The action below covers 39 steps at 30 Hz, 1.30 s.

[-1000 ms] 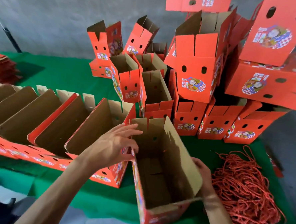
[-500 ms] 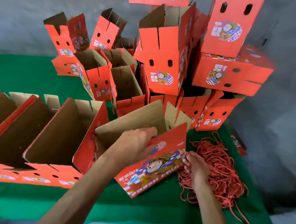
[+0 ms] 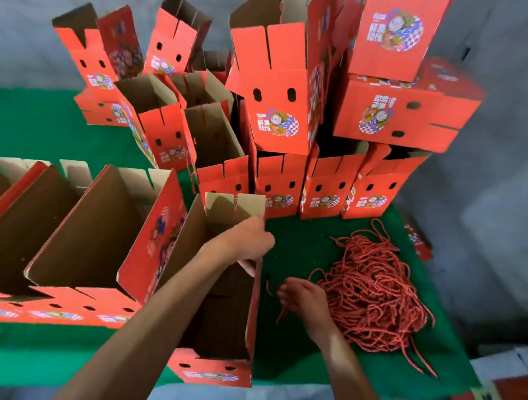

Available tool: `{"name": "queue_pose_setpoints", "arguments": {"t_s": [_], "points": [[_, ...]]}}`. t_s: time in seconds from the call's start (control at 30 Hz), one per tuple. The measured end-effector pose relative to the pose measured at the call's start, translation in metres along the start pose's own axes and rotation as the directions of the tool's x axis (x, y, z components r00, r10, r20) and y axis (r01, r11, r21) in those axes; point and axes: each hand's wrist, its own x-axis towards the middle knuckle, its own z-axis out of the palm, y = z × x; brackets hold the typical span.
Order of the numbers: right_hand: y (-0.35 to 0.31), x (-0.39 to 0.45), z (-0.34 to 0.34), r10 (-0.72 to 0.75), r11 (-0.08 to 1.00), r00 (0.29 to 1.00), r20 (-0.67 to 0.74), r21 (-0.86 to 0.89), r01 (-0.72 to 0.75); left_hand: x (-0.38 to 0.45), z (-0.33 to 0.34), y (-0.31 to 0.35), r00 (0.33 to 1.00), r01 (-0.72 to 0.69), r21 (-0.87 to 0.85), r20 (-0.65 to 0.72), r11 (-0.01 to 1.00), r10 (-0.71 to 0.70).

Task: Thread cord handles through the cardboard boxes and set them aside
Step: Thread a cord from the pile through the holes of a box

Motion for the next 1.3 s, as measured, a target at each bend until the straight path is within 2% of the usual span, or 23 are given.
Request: {"name": "queue_pose_setpoints", "arguments": {"t_s": [0.07,0.1,0.2,0.27,0.37,0.43,0.53,0.67,0.87,0.97,1.1,1.13,1.2,1.23,1.3], "points": [[0.008,0.007,-0.017,-0.009,0.998,0.992,-0.128,-0.067,0.0,-0.002,-0.001,0.002,0.999,0.037,0.035,-0.005,0.999,-0.037],[0.011,0.011,-0.027,-0.006,0.988,0.986,-0.165,-0.154,-0.02,-0.004,-0.002,0.003,0.998,0.066,0.062,0.008,0.996,-0.066],[0.018,0.015,-0.045,0.004,0.904,0.984,-0.179,-0.421,-0.08,-0.012,-0.007,0.005,0.987,0.146,0.181,0.037,0.973,-0.155],[0.02,0.016,-0.05,-0.097,0.769,0.983,-0.156,-0.638,-0.025,-0.013,-0.009,0.004,0.984,0.164,0.204,0.029,0.965,-0.174],[0.017,0.014,-0.043,-0.289,0.475,0.956,-0.055,-0.875,0.093,-0.011,-0.011,-0.004,0.987,0.16,0.127,0.006,0.979,-0.162],[0.013,0.016,-0.027,-0.362,0.35,0.931,0.036,-0.921,0.172,-0.006,-0.015,-0.012,0.987,0.163,0.064,-0.012,0.985,-0.163],[0.01,0.027,0.01,-0.292,0.199,0.945,0.147,-0.957,0.211,-0.001,-0.02,-0.022,0.984,0.171,-0.011,-0.041,0.985,-0.171],[0.011,0.043,0.052,-0.193,0.109,0.972,0.135,-0.981,0.158,-0.009,-0.027,-0.032,0.977,0.204,-0.155,-0.031,0.967,-0.211],[0.015,0.061,0.061,-0.207,-0.003,0.969,0.135,-0.991,0.137,-0.022,-0.038,-0.048,0.98,0.197,-0.24,0.01,0.95,-0.201],[0.009,0.063,0.063,-0.186,0.002,0.973,0.139,-0.99,0.142,-0.024,-0.038,-0.053,0.976,0.215,-0.292,0.023,0.932,-0.218],[-0.001,0.058,0.069,-0.078,0.11,0.989,0.128,-0.985,0.136,-0.025,-0.039,-0.055,0.972,0.229,-0.325,0.02,0.917,-0.236],[-0.003,0.056,0.071,-0.072,0.174,0.988,0.139,-0.973,0.15,-0.025,-0.039,-0.056,0.971,0.232,-0.334,0.018,0.913,-0.24],[-0.004,0.05,0.073,-0.13,0.403,0.975,0.179,-0.889,0.217,-0.024,-0.038,-0.059,0.969,0.236,-0.353,0.011,0.905,-0.248],[-0.005,0.043,0.073,-0.177,0.524,0.967,0.186,-0.814,0.252,-0.025,-0.038,-0.062,0.966,0.242,-0.366,0.01,0.899,-0.257],[-0.011,0.026,0.075,-0.252,0.69,0.947,0.202,-0.648,0.322,-0.026,-0.038,-0.069,0.961,0.261,-0.404,0.021,0.877,-0.276]]}}
